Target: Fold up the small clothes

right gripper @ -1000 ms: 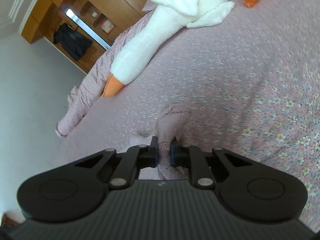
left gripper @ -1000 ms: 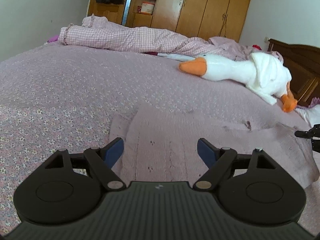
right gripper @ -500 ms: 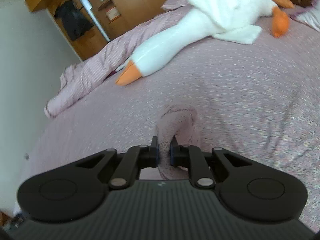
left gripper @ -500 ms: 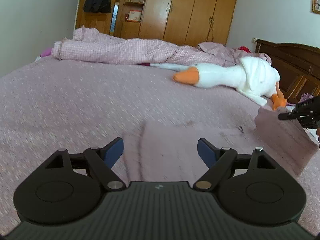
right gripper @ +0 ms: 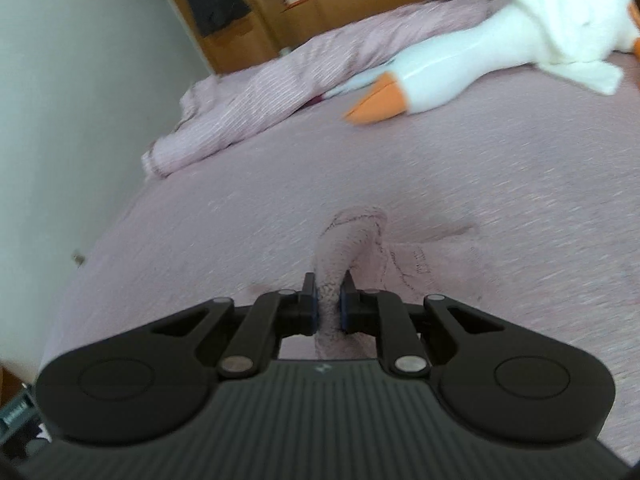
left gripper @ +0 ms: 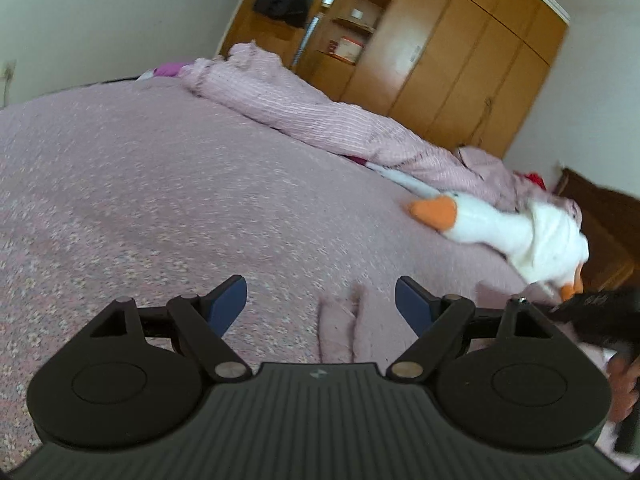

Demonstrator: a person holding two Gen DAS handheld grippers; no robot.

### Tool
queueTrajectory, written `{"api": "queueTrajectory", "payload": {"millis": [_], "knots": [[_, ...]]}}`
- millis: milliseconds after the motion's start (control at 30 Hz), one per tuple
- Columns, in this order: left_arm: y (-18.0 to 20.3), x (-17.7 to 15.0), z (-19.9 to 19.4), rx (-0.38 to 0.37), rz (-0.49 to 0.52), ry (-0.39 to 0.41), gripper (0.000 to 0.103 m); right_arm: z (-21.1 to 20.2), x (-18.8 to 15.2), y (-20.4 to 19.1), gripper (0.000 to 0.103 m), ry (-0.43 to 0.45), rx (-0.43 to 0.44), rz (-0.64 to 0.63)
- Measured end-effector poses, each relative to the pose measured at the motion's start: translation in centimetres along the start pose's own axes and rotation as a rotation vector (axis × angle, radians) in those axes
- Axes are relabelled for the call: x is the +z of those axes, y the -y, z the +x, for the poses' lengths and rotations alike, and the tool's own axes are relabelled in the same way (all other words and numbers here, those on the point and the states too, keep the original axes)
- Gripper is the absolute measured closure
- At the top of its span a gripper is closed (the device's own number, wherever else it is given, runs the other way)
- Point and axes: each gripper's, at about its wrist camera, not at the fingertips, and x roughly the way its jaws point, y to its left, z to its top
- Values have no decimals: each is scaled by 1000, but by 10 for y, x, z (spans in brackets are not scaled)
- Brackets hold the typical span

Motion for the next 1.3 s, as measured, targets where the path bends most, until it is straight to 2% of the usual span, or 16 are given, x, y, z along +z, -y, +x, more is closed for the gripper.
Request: {"api": "queueTrajectory", "payload": {"millis": [200, 433, 867, 1167, 1300], "knots": [[-9, 8, -7, -2, -16, 21, 17, 40, -30, -40, 90, -70, -10, -13], [-11, 11, 1, 12, -25, -3, 17, 48, -38, -74, 90, -59, 29, -49], [-12, 7, 4, 29, -26, -12, 17, 69, -58, -104, 90, -74, 21, -68], [-11, 6, 8, 40, -12, -19, 17, 75, -62, -114, 90, -55, 50, -21], [-11, 3, 10, 43, -1, -29, 17, 87, -68, -124, 87, -88, 9, -57]]}}
